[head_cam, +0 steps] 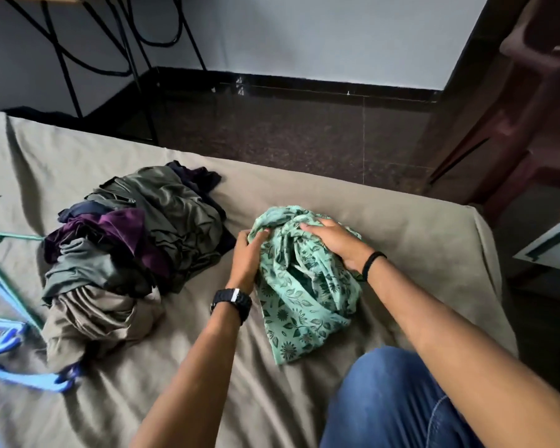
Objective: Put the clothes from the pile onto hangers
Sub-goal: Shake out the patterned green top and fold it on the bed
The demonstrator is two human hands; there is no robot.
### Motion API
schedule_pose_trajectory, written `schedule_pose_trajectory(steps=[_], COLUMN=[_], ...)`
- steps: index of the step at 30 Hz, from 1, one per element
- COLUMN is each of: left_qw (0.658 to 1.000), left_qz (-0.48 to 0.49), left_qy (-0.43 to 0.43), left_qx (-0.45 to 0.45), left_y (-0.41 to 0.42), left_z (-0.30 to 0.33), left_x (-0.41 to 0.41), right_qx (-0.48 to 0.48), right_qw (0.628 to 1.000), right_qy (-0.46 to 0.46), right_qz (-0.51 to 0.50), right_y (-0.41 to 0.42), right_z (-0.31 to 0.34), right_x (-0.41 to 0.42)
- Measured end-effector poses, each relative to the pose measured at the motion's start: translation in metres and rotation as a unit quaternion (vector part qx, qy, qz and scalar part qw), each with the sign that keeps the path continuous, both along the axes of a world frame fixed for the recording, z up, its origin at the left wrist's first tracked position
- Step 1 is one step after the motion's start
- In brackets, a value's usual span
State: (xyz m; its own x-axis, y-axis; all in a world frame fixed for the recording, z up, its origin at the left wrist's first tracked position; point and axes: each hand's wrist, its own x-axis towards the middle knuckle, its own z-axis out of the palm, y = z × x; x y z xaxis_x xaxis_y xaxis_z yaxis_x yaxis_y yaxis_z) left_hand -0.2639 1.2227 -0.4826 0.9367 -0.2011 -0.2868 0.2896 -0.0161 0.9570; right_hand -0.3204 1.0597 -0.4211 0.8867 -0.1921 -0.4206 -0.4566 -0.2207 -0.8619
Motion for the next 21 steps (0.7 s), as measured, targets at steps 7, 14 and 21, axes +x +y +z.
schedule_pose_trajectory(steps=[7, 14, 21], left_qw=[0.981, 0.973, 0.987], left_qz=[-0.078, -0.098, -0.140], left_qy=[0.027, 0.084, -0.049], left_qx=[-0.173, -0.190, -0.067], left_y=[-0.015, -0.041, -0.052], left_z=[0.049, 0.093, 0.131], left_x=[-0.027, -0.058, -0.069], right_qx=[0.160, 0.050, 0.246], right_qw=[0.987, 0.994, 0.953], right_qy=[0.011, 0.015, -0.110], right_qz=[0.026, 0.092, -0.141], right_y=[-0.029, -0.054, -0.074], right_z=[0.033, 0.061, 0.090], right_x=[-0.031, -0.060, -0.058])
